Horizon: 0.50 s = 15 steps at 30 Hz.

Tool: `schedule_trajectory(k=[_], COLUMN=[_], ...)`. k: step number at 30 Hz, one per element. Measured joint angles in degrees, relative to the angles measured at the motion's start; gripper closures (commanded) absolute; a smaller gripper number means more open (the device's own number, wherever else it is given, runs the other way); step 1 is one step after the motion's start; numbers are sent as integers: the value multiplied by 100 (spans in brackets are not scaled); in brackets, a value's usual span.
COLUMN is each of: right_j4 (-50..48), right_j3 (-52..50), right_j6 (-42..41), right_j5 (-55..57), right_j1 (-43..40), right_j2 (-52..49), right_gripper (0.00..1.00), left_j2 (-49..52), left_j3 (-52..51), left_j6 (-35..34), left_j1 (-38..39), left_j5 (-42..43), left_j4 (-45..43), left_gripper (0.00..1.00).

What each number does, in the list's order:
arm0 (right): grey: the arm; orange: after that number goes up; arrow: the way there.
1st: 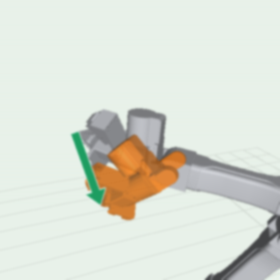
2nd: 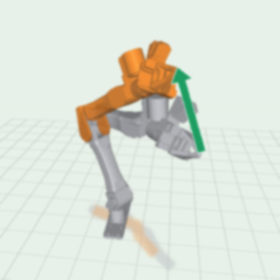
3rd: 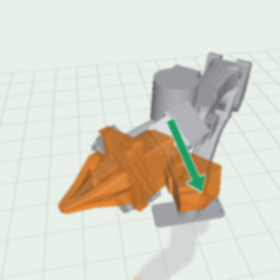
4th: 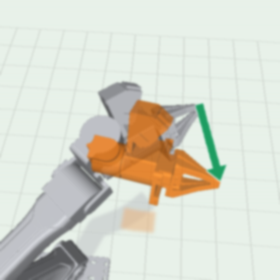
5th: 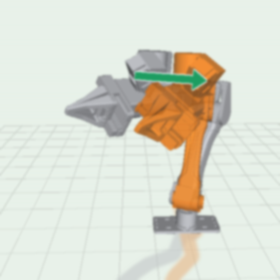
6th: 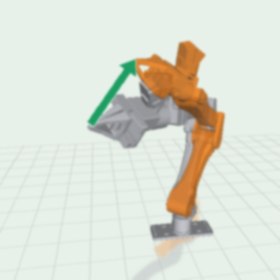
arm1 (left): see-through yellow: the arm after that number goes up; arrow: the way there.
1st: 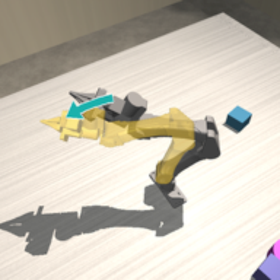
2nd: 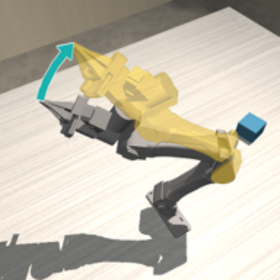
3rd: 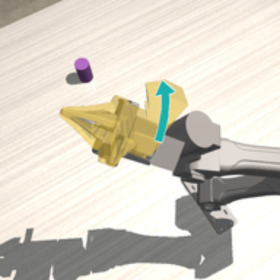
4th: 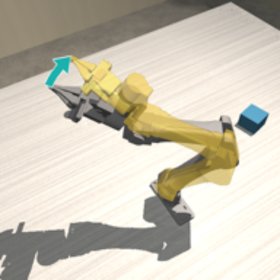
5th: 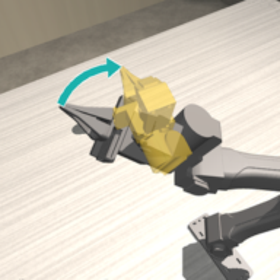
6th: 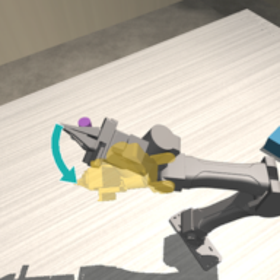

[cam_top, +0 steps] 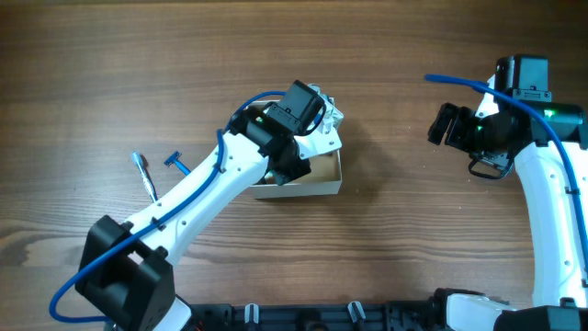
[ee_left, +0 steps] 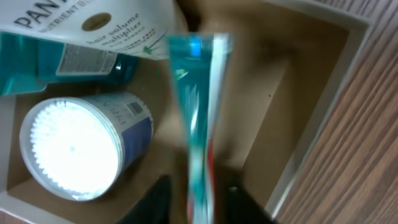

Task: Pack container
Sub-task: 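Carry the toothpaste into the box and release it with the left gripper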

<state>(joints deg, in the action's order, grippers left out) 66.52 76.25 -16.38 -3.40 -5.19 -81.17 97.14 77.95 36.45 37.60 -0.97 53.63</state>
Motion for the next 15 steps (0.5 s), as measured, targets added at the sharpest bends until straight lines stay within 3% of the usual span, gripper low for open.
schedule_trajectory(k=[1,3,5,8,12,15], right_j4=[0,2,2,0,-9,-20], right_j3=[0,0,0,0,0,0], right_j6=[4,4,7,22,24,24], right_j5=[0,0,0,0,0,2], right_j1=[0,0,0,0,0,0], right_j2=[0,0,0,0,0,0], right_gripper=[0,0,0,0,0,0], left_j2=[0,0,-24,-212,-1056,-1668], left_j3=[0,0,0,2,24,111], left_j6=[7,24,-52,-422,-1685,-3222], left_j1=[0,0,0,0,-341,-1497], left_j5=[-4,-7,-50,-219,-332,-396], left_j4=[-7,-7,11,138,378,542], left_gripper=[25,6,0,0,0,0])
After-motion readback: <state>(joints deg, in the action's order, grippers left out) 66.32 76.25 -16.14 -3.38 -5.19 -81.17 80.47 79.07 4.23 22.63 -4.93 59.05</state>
